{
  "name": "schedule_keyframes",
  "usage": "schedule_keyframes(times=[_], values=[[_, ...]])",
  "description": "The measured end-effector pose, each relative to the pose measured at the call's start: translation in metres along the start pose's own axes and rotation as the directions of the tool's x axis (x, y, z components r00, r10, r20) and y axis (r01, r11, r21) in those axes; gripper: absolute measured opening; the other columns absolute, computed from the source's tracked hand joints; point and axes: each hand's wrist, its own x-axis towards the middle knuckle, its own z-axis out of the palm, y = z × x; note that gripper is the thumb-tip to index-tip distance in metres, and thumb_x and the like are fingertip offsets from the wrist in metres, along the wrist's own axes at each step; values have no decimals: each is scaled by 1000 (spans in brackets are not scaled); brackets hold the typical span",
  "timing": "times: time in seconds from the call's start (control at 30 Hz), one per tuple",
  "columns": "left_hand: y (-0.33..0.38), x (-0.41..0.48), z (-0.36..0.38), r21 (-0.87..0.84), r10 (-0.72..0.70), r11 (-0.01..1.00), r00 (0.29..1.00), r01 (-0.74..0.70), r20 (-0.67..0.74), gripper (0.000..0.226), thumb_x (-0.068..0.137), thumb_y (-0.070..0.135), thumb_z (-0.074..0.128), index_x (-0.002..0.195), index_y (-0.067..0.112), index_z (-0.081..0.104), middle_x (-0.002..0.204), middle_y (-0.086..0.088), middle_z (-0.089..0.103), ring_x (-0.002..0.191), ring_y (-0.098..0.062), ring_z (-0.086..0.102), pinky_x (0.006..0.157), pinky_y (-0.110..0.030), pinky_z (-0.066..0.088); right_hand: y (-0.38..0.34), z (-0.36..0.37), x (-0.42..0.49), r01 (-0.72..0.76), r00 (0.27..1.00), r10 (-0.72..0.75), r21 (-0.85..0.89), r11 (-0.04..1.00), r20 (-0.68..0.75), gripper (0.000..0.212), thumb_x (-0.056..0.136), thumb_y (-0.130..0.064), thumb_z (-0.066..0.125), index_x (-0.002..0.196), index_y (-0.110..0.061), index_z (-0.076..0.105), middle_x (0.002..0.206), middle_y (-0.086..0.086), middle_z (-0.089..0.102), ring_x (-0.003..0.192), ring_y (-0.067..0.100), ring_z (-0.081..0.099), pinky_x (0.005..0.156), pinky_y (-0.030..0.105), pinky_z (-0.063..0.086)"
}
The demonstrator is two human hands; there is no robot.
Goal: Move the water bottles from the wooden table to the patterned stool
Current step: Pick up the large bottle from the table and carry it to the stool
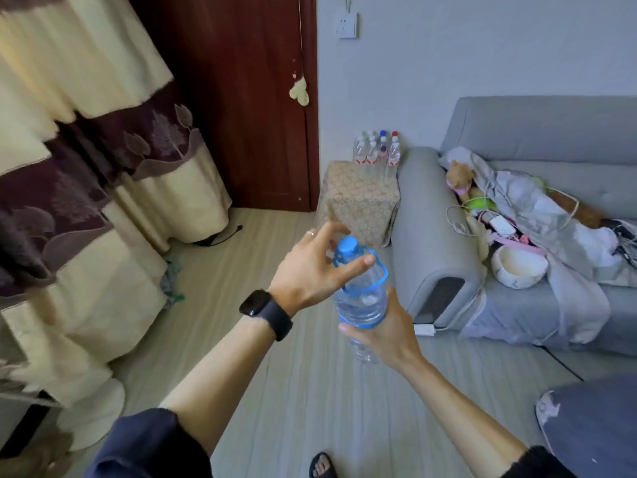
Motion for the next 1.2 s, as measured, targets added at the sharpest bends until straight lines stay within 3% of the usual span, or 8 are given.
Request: schedule_keyframes(times=[0.1,0.2,0.43,0.63,0.83,0.97,1.07,1.2], values=[[-6,64,-5,363,96,930,992,-60,-82,47,84,79,43,105,38,47,96,10,56,81,-18,60,67,-33,49,-12,8,62,-21,999,21,-10,1000,-48,60,56,-50,89,94,-40,44,88,-19,65,74,-6,61,61,15,48],[-20,137,-5,497,116,863,993,-94,-13,46,92,73,31,98,29,42,90,4,59,77,-29,60,61,-34,44,-15,13,123,-33,997,32,-17,999,-73,58,57,-51,88,92,-40,42,91,-18,64,80,-5,62,65,17,49],[-63,304,17,528,75,840,990,-126,116,37,101,58,26,93,23,35,86,-1,60,72,-32,61,57,-36,40,-6,16,282,-76,997,76,-1,997,-33,61,58,-49,87,99,-42,42,93,-19,62,83,-4,61,65,15,44],[-82,438,19,476,16,876,992,-73,124,37,100,57,31,100,22,41,96,2,66,79,-33,64,66,-41,49,-21,2,423,-22,999,22,11,1000,26,60,60,-41,86,91,-63,40,83,-12,63,67,3,63,59,34,56],[-110,571,16,435,90,891,989,-132,115,36,100,52,38,104,18,46,95,-1,64,79,-32,63,66,-43,51,-27,1,570,-5,997,5,-3,1000,76,51,58,-43,87,98,-41,55,86,-11,67,73,8,69,58,38,60],[-143,671,16,403,104,902,983,-157,150,38,100,53,38,104,16,48,92,-2,64,76,-32,62,67,-45,52,-30,10,669,-6,999,8,-34,999,50,48,59,-40,89,92,-39,54,83,-14,66,77,-7,64,62,16,52],[-169,738,19,392,99,903,972,-178,213,38,100,52,40,108,15,48,97,-3,64,79,-32,63,67,-43,51,-29,14,738,-81,991,89,-79,994,104,67,58,-54,84,110,-38,44,101,-16,64,90,-1,65,70,25,55],[-196,821,36,436,125,861,939,-263,320,38,102,49,38,110,13,48,99,-6,64,79,-29,61,60,-37,44,-28,4,814,-82,981,95,-86,993,170,47,72,-42,82,110,-40,55,107,-10,67,99,5,64,75,20,51]])
